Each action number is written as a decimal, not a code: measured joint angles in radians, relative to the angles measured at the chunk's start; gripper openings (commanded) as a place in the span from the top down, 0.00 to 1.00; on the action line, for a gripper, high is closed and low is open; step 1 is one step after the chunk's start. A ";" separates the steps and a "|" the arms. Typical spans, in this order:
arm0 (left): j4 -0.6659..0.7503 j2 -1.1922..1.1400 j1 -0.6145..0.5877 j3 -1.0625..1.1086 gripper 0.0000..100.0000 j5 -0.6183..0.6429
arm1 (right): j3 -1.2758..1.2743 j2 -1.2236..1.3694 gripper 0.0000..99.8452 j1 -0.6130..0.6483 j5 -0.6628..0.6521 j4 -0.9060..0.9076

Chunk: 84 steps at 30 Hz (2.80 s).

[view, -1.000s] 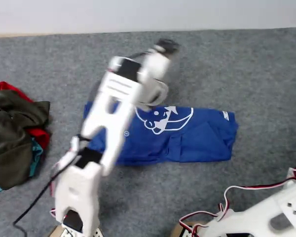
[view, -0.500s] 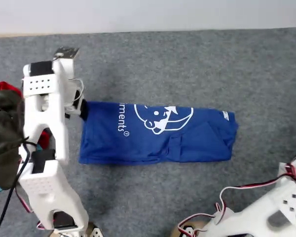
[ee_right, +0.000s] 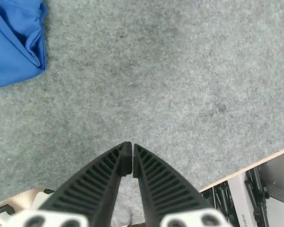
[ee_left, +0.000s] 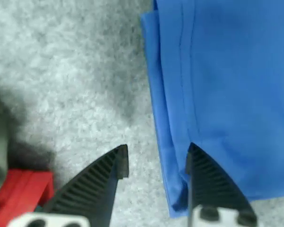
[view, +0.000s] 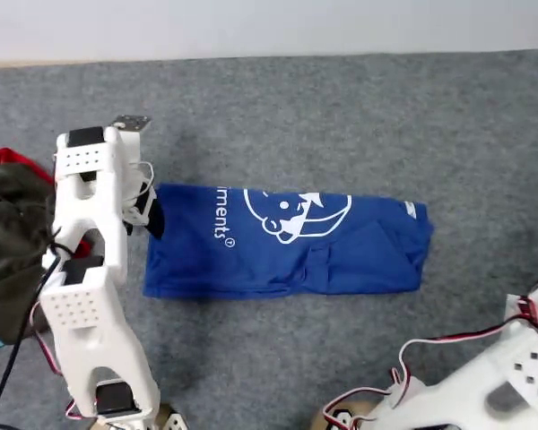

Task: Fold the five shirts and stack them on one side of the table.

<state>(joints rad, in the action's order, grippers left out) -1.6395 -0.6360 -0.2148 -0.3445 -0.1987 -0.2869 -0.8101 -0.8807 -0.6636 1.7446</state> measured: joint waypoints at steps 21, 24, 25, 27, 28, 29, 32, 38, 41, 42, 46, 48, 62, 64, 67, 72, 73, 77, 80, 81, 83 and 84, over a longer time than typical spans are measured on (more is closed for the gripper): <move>0.041 -0.120 0.094 -0.015 1.00 -0.012 | 0.000 0.000 0.99 0.000 0.000 0.000; 0.028 -0.121 0.118 -0.015 1.00 -0.058 | 0.000 0.000 0.99 0.000 0.000 0.000; 0.021 -0.123 0.118 -0.015 1.00 -0.068 | 0.000 0.000 0.99 0.000 0.000 0.000; 0.021 -0.123 0.118 -0.015 1.00 -0.075 | 0.000 0.000 0.99 0.000 0.000 0.000; 0.020 -0.121 0.117 -0.015 1.00 -0.077 | 0.000 0.000 0.99 0.000 0.000 0.000; 0.018 -0.114 0.107 -0.015 1.00 -0.080 | 0.000 0.000 0.99 0.000 -0.003 0.000; 0.018 -0.084 0.035 -0.014 1.00 -0.084 | 0.000 0.000 0.99 0.000 -0.003 0.000; -0.005 -0.018 -0.130 -0.012 1.00 -0.176 | 0.000 0.000 0.99 0.000 -0.003 0.000; -0.020 -0.014 -0.158 -0.012 1.00 -0.212 | 0.000 0.000 0.99 0.000 -0.003 0.000; -0.028 -0.014 -0.161 -0.012 1.00 -0.216 | 0.000 0.000 0.99 0.000 -0.003 0.000; -0.080 -0.012 -0.150 -0.068 1.00 -0.222 | 0.000 0.000 0.99 0.000 -0.003 0.000; -0.084 0.006 -0.124 -0.078 1.00 -0.222 | 0.000 0.000 0.99 0.000 -0.003 0.000; -0.084 0.322 0.264 0.025 1.00 -0.140 | 0.000 0.000 0.99 0.000 -0.003 0.000; -0.084 0.336 0.331 0.025 1.00 -0.117 | 0.000 0.000 0.99 0.000 -0.003 0.000; -0.084 0.339 0.437 0.025 1.00 -0.089 | 0.000 0.000 0.99 0.000 -0.003 0.000; -0.084 0.339 0.608 0.020 1.00 -0.029 | 0.000 0.000 0.99 0.000 -0.003 0.000; -0.084 0.339 0.637 0.011 1.00 -0.018 | 0.000 0.000 0.99 0.000 -0.003 0.000; -0.038 0.327 0.727 -0.028 1.00 0.021 | 0.000 0.000 0.99 0.000 -0.003 0.000; -0.028 0.242 0.761 -0.101 1.00 0.054 | 0.000 0.000 0.99 0.000 -0.003 0.000; -0.028 0.204 0.767 -0.135 1.00 0.061 | 0.000 0.000 0.99 0.000 -0.003 0.000; -0.028 0.121 0.772 -0.221 1.00 0.077 | 0.000 0.000 0.99 0.000 -0.003 0.000; -0.031 0.080 0.773 -0.270 1.00 0.081 | 0.000 0.000 0.99 0.000 -0.003 0.000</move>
<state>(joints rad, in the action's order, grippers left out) -1.6701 -0.5562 0.5585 -0.6145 -0.1174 -0.2869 -0.8101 -0.8807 -0.6667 1.7446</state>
